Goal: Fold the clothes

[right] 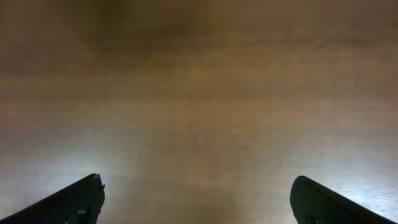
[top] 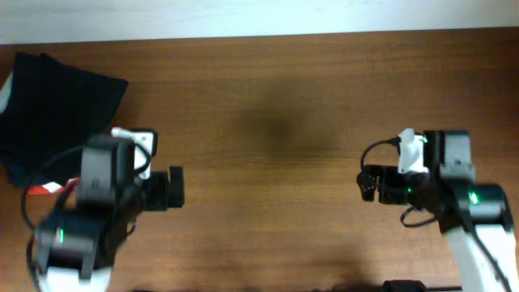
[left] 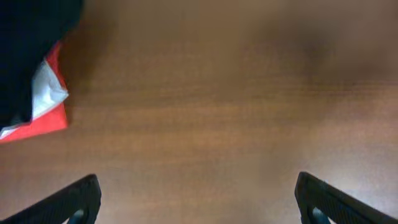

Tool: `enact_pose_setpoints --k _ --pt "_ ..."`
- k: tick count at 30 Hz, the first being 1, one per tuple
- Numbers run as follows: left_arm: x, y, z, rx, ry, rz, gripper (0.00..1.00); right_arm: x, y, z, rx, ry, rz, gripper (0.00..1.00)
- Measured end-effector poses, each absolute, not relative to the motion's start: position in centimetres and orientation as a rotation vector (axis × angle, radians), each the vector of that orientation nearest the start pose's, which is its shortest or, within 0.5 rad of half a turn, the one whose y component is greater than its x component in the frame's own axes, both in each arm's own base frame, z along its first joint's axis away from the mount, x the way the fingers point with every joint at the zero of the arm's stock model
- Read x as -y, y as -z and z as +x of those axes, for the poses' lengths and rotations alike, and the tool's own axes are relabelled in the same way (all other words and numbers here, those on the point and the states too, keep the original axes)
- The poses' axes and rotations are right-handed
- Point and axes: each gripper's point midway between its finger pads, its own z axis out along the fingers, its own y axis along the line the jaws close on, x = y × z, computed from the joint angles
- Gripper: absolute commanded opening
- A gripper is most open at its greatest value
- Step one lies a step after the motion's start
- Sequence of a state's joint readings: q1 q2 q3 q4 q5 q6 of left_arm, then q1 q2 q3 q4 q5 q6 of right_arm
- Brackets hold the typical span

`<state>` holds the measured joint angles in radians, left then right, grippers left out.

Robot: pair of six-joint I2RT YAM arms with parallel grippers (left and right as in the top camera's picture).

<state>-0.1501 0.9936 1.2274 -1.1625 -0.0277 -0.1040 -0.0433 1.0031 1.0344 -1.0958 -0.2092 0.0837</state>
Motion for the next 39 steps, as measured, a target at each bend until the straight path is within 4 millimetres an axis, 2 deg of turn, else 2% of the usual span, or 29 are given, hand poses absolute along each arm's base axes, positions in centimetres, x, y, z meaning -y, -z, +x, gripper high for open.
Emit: enact_pose_setpoints --k 1,2,3,4,5,7,18,20,22,26,32,34,35,36,37,39 --pt "3.0 -25.4 23.7 -2.420 0.078 0.032 0.99 -2.4 -20.6 23.2 -2.544 -0.269 0.085 0.99" --pt "2.7 -25.0 21.6 -2.366 0.088 0.021 0.99 -2.4 -21.6 22.8 -2.479 -0.260 0.075 0.99" --pt "2.5 -25.0 20.5 -2.319 0.103 0.002 0.99 -2.3 -22.4 22.1 -2.429 -0.251 0.068 0.99" --pt "2.3 -24.5 19.4 -2.295 0.114 -0.023 0.99 -2.3 -22.0 20.5 -2.403 -0.241 0.067 0.99" --pt "2.2 -23.8 19.0 -2.295 0.120 -0.039 0.99 -2.3 -22.3 18.9 -2.369 -0.237 0.062 0.99" --pt "2.2 -22.5 18.7 -2.322 0.122 -0.056 0.99 -2.3 -23.1 18.2 -2.325 -0.232 0.057 0.99" --pt "2.1 -22.4 18.6 -2.329 0.123 -0.060 0.99 -2.3 -23.4 18.0 -2.306 -0.228 0.053 0.99" --pt "2.1 -22.4 18.6 -2.329 0.123 -0.060 0.99 -2.3 -24.4 18.1 -2.208 -0.210 0.028 0.99" --pt "2.1 -22.4 18.6 -2.328 0.123 -0.060 0.99 -2.4 -25.0 20.1 -2.023 -0.193 -0.010 0.99" --pt "2.1 -22.3 18.5 -2.332 0.122 -0.060 0.99 -2.4 -22.2 22.1 -1.716 -0.176 -0.035 0.99" --pt "2.1 -22.3 18.5 -2.328 0.123 -0.060 0.99 -1.4 -22.1 24.1 -1.436 -0.123 -0.009 0.99" --pt "2.1 -22.3 18.5 -2.330 0.123 -0.060 0.99 -1.0 -20.8 24.5 -1.442 -0.098 0.006 0.99" --pt "2.1 -22.3 18.5 -2.330 0.123 -0.060 0.99 -1.0 -19.6 24.6 -1.494 -0.091 0.005 0.99" --pt "2.1 -22.3 18.5 -2.329 0.123 -0.060 0.99 -0.9 -17.0 24.7 -1.596 -0.080 0.000 0.99" --pt "2.1 -22.3 18.5 -2.329 0.123 -0.060 0.99 -1.0 -15.8 24.6 -1.644 -0.079 0.000 0.99" --pt "2.1 -22.3 18.5 -2.330 0.123 -0.060 0.99 -1.0 -15.8 24.6 -1.644 -0.078 -0.004 0.99"
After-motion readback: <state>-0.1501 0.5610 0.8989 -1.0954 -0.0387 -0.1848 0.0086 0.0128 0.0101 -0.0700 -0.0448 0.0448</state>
